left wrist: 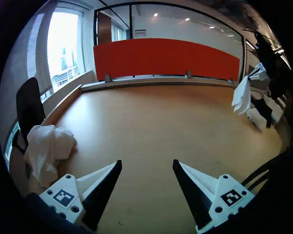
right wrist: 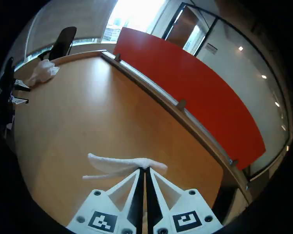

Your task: Fold towel

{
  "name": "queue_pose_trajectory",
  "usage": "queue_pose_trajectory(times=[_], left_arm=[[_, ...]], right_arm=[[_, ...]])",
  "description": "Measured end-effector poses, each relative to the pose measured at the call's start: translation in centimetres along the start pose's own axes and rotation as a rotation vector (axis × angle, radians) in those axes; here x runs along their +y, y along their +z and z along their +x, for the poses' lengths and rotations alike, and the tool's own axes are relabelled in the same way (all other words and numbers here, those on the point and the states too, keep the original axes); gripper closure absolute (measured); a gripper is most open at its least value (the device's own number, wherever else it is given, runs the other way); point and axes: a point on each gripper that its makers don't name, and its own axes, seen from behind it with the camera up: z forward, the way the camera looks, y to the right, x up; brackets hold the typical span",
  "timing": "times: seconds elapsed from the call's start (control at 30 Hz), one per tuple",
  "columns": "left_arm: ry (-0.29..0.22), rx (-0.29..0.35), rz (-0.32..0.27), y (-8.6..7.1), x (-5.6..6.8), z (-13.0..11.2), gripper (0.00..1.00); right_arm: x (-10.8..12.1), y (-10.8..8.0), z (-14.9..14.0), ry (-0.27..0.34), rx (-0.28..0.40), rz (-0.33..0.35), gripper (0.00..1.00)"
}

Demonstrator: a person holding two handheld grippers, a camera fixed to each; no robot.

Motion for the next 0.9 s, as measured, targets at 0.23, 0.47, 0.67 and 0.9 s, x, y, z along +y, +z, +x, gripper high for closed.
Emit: queue_pose_trajectory(times=[0.23, 0.47, 0.67, 0.9], left_arm=[[0.004, -0.006, -0.002, 0.1, 0.2, 0.0, 0.03], [0.010, -0.009, -0.002, 0.3, 0.3, 0.3, 0.03], [0.014, -0.012, -0.002, 0.4, 0.3, 0.5, 0.03], [0.022, -0.012, -0.007, 0.5, 0.7, 0.7, 0.03]], right_arm=[[2.8, -0.1, -2.4, 0.018, -0.046, -0.036, 0.98], [5.3, -0.4, -4.7, 0.036, -0.088, -0.064, 0.97], [7.2, -0.8, -6.0, 0.048, -0.111, -0.088, 0.98], [9.0, -1.3, -7.7, 0.063, -0.137, -0.112, 0.98]])
